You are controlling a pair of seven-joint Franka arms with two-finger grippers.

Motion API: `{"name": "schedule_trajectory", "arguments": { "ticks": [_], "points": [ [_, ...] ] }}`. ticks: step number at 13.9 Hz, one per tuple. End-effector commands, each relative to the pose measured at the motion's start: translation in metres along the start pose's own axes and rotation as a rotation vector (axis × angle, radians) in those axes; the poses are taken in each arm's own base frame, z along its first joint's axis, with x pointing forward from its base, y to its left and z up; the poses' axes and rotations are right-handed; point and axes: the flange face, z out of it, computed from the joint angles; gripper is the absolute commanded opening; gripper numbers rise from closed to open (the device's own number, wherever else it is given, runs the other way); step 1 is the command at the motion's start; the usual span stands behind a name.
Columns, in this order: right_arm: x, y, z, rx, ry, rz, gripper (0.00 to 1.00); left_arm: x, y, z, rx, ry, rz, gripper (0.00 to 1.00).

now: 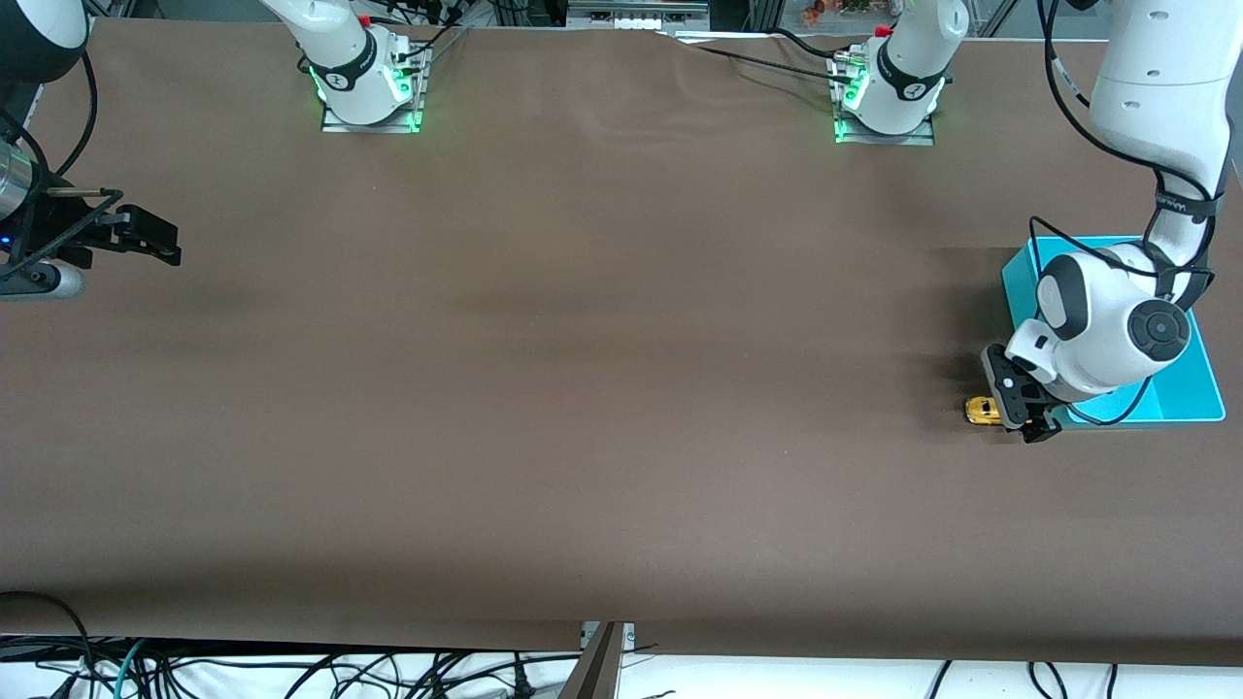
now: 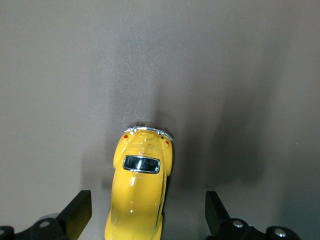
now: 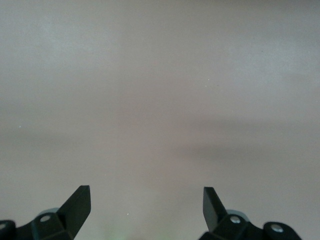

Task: Wind and store yellow beetle car
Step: 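Close the left gripper on the yellow car, then lift the car with the left gripper and lower it into the bin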

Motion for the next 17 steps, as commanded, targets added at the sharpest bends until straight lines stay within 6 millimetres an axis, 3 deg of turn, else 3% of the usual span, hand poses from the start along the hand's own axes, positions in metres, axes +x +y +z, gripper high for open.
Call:
{"name": "schedule_trajectory", "arguments": {
  "ticks": [1,2,4,5,6,10,17],
  "points": [
    [-0.002,0.000,-0.003,0.016,0.007,0.005,0.99,-0.001,-0.004,0.009,-0.006,0.021,-0.002,1.00],
    [-0.002,0.000,-0.002,0.016,0.006,0.005,0.99,-0.001,-0.004,0.010,-0.007,0.025,-0.019,0.98],
    [-0.002,-0.001,-0.003,0.016,0.007,0.003,0.99,0.000,-0.005,0.008,-0.006,0.032,-0.027,0.49],
    [-0.002,-0.002,-0.003,0.016,0.007,0.000,0.99,-0.001,-0.005,0.005,-0.001,0.032,-0.026,0.18],
    [-0.002,0.000,-0.003,0.016,0.007,0.003,0.99,-0.001,-0.006,0.001,0.007,0.032,-0.026,0.00],
    [-0.002,-0.001,-0.003,0.016,0.007,0.002,0.99,-0.001,-0.010,-0.036,0.023,0.043,-0.043,0.00],
    [-0.002,-0.002,-0.003,0.016,0.007,0.000,0.99,0.013,0.007,-0.117,-0.083,0.129,-0.230,0.00]
  ]
}}
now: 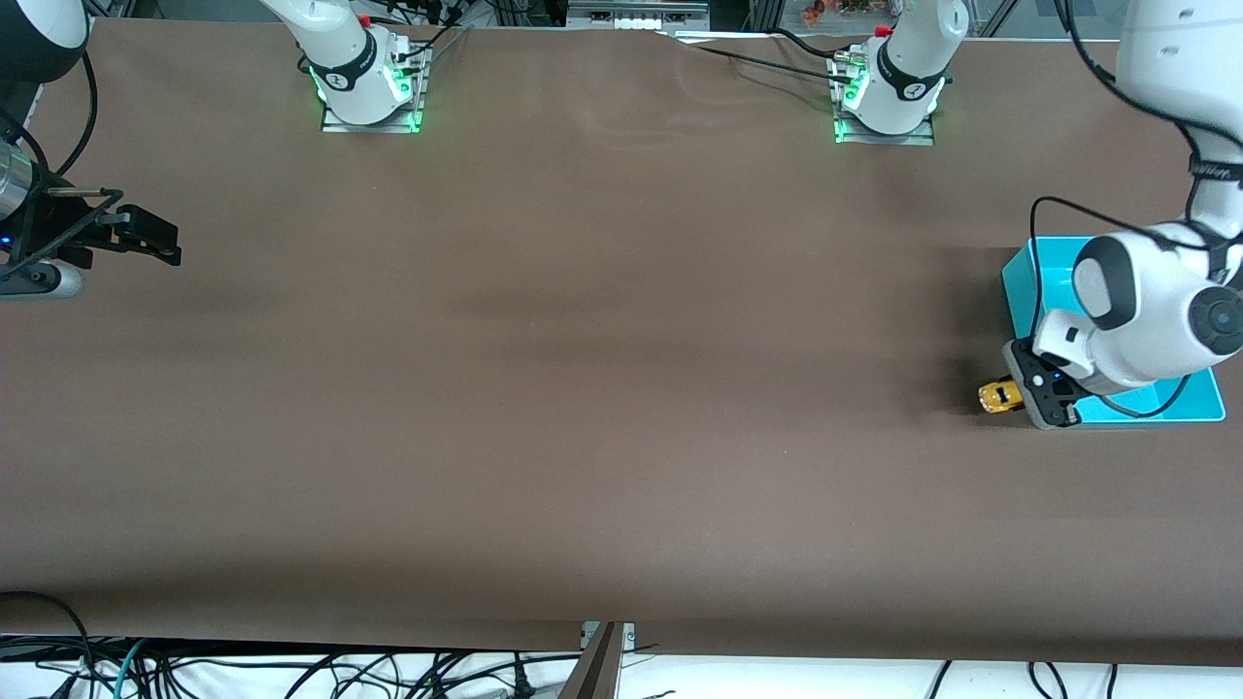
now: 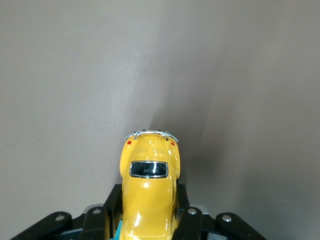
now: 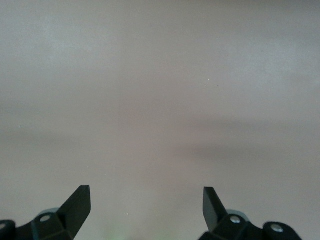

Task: Wind and store yellow beetle car
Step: 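Lift the car with the left gripper and lower it into the bin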

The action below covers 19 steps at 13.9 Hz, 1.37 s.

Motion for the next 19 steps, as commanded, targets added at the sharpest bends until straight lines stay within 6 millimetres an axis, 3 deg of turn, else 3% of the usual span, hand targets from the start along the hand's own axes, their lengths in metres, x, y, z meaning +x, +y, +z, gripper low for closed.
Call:
{"name": "schedule_trajectory", "arguments": {
  "ticks": [1,3,5,10,12,13,17,19],
  "points": [
    [-0.002,-0.002,-0.003,0.016,0.007,0.000,0.99,0.005,0.014,-0.029,-0.022,0.050,-0.057,0.00],
    [-0.002,-0.002,-0.003,0.016,0.007,0.000,0.99,-0.004,0.022,-0.042,-0.071,0.049,-0.064,0.00],
    [-0.002,-0.002,-0.003,0.016,0.007,0.000,0.99,-0.039,0.027,-0.049,-0.106,0.037,-0.097,0.00],
    [-0.002,-0.003,-0.003,0.016,0.007,-0.001,0.99,-0.120,0.031,-0.060,-0.098,-0.098,0.077,0.00],
    [-0.002,-0.003,-0.003,0.016,0.007,0.000,0.99,-0.136,0.041,-0.071,-0.096,-0.147,0.142,0.00],
    [-0.002,-0.003,-0.003,0.014,0.007,-0.001,0.99,-0.144,0.051,-0.069,-0.107,-0.154,0.161,0.00],
    [-0.002,-0.003,-0.003,0.014,0.007,-0.001,0.99,-0.169,0.099,-0.026,-0.075,-0.165,0.159,0.00],
    [-0.002,-0.003,-0.003,0.014,0.009,-0.004,0.99,-0.173,0.108,-0.011,-0.077,-0.176,0.167,0.00]
  ]
}}
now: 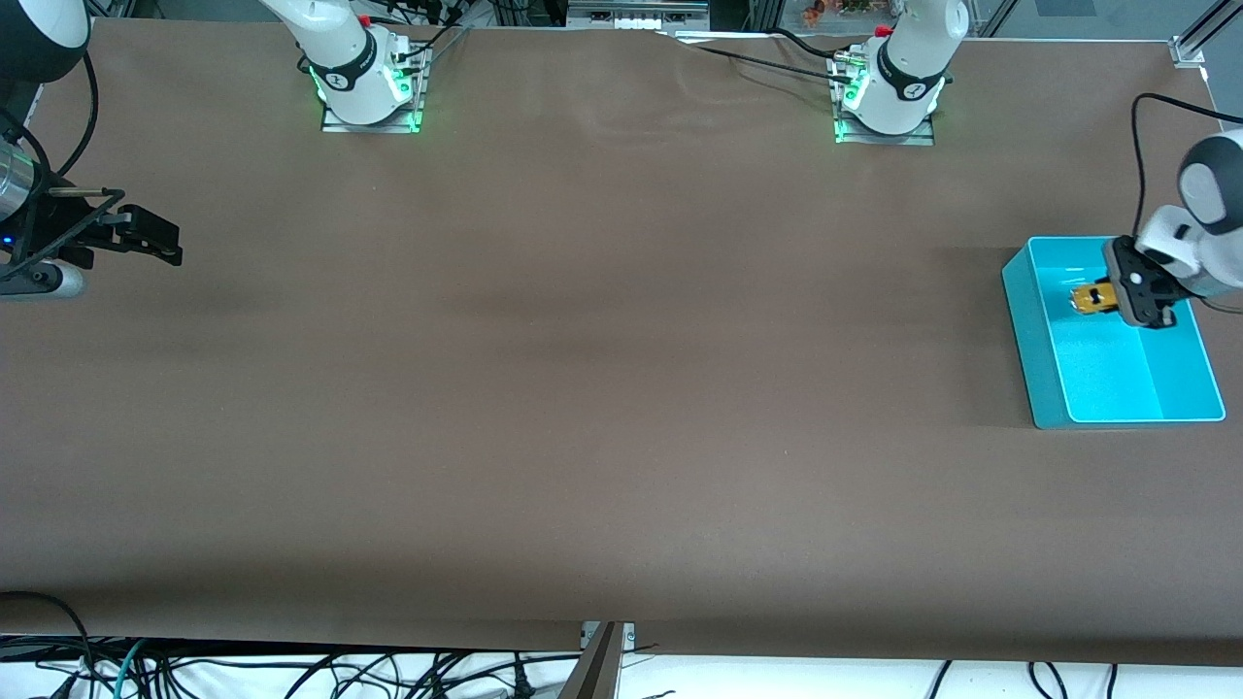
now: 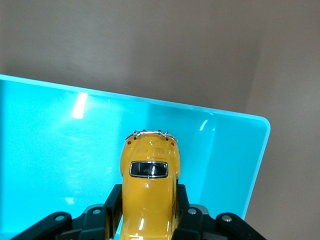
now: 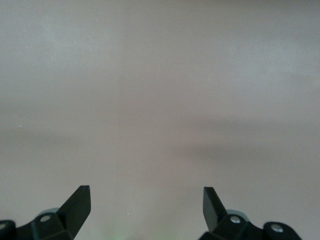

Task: Wind and store yellow beetle car
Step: 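Lift the car with the left gripper and lower it into the bin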

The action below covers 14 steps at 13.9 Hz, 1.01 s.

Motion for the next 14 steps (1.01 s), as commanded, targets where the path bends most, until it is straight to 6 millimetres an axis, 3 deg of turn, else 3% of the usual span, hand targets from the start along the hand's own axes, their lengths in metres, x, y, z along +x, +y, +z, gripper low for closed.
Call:
{"name": "schedule_trajectory", "arguments": {
  "ticks": [1,7,10,14],
  "points": [
    [-0.002,-0.003,-0.004,0.014,0.012,-0.006,0.99,0.000,0.019,0.008,0.019,-0.017,0.040,0.00],
    [-0.001,-0.003,-0.004,0.012,0.013,-0.008,0.99,0.005,0.006,0.062,-0.002,-0.065,0.107,0.00],
    [-0.002,-0.003,-0.004,0.012,0.012,-0.008,0.99,-0.002,0.006,0.086,-0.031,-0.088,0.156,0.00],
    [-0.001,-0.003,-0.005,0.012,0.015,-0.009,0.99,-0.006,0.008,0.105,-0.054,-0.076,0.139,0.00]
  ]
}}
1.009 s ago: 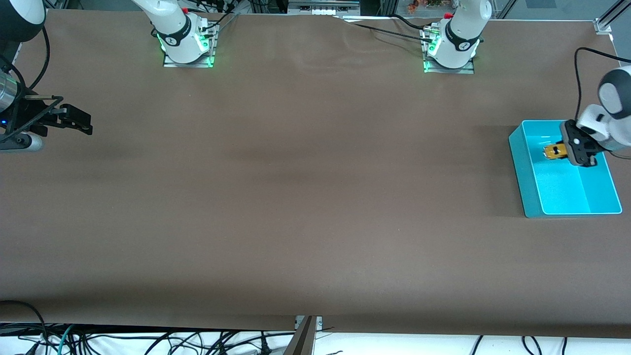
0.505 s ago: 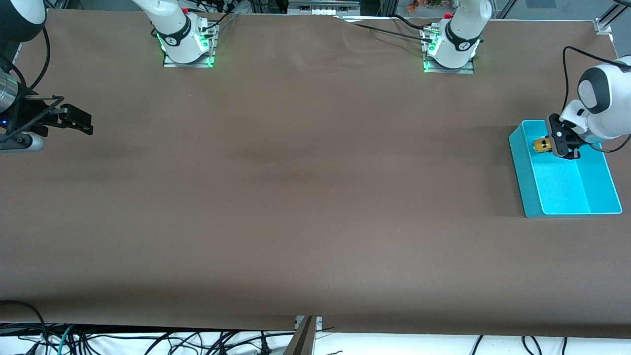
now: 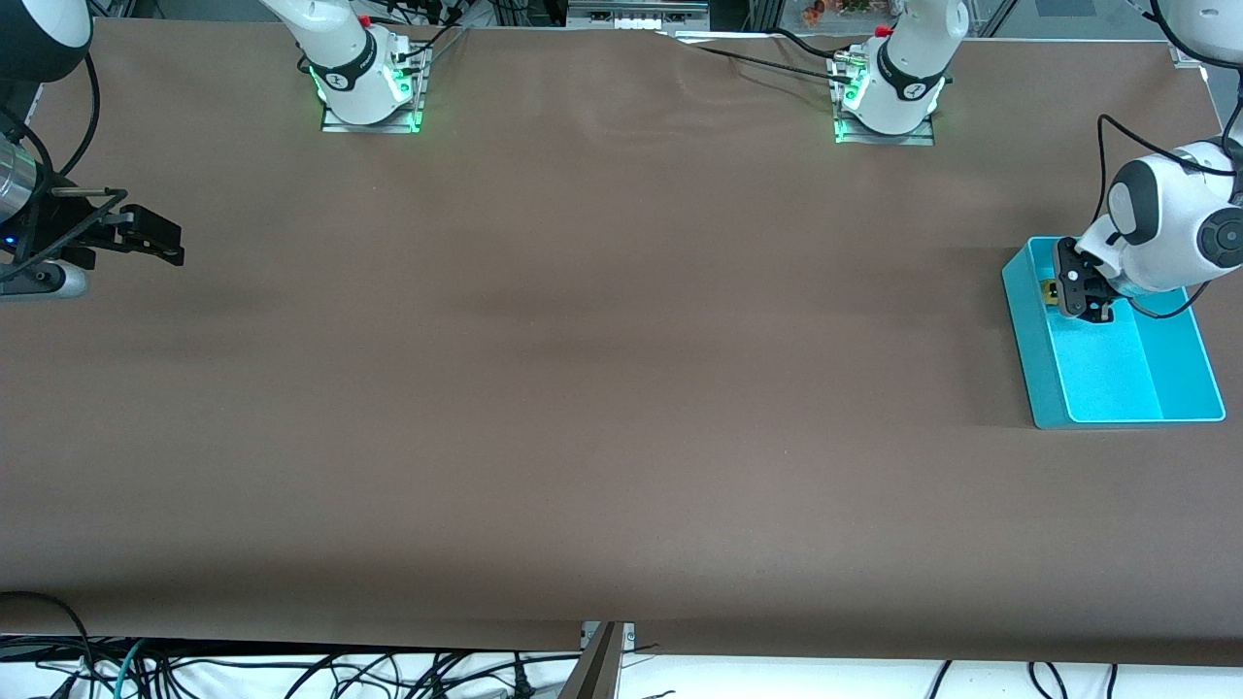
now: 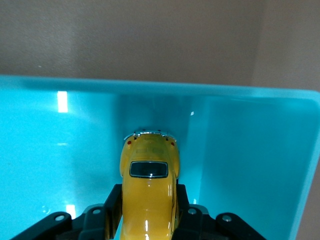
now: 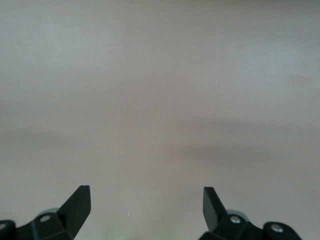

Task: Wind and store yellow beetle car
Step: 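Lift the car with the left gripper and lower it into the bin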

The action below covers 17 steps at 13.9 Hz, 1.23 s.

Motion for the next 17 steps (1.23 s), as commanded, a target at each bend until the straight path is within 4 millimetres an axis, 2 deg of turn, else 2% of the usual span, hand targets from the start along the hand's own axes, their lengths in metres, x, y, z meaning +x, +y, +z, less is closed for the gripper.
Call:
{"name": "schedule_trajectory", "arguments": {
  "ticks": [1,2,3,4,7,9,11,12,14,17],
  "points": [
    [-0.002,-0.001,-0.004,0.012,0.011,-0.005,0.99,-0.004,-0.003,0.009,0.004,-0.011,0.023,0.12],
    [-0.002,-0.001,-0.004,0.012,0.013,-0.005,0.99,-0.004,-0.003,0.010,0.002,-0.010,0.021,0.30],
    [-0.002,-0.001,-0.004,0.012,0.011,-0.005,0.99,-0.004,-0.003,0.009,0.004,-0.011,0.020,0.57],
    [-0.002,-0.001,-0.004,0.012,0.013,-0.005,0.99,-0.004,-0.003,0.009,0.002,-0.009,0.018,0.97],
    [-0.002,0.000,-0.004,0.012,0.011,-0.003,0.99,-0.006,-0.003,0.006,-0.002,-0.010,0.016,0.99],
    [-0.002,-0.001,-0.004,0.012,0.013,-0.005,0.99,-0.007,-0.011,-0.019,-0.001,-0.022,0.022,0.99],
    [-0.002,-0.001,-0.004,0.012,0.013,-0.003,0.99,-0.011,-0.007,-0.046,-0.074,-0.023,0.013,1.00],
    [-0.002,-0.001,-0.004,0.012,0.013,-0.003,0.99,-0.004,-0.009,-0.064,-0.074,-0.029,0.025,1.00],
    [-0.002,-0.001,-0.004,0.012,0.013,-0.003,0.99,0.026,-0.021,-0.108,0.014,-0.049,0.051,1.00],
    [-0.002,0.000,-0.004,0.012,0.013,-0.002,0.99,0.057,-0.039,-0.181,0.160,-0.080,0.034,1.00]
  ]
}}
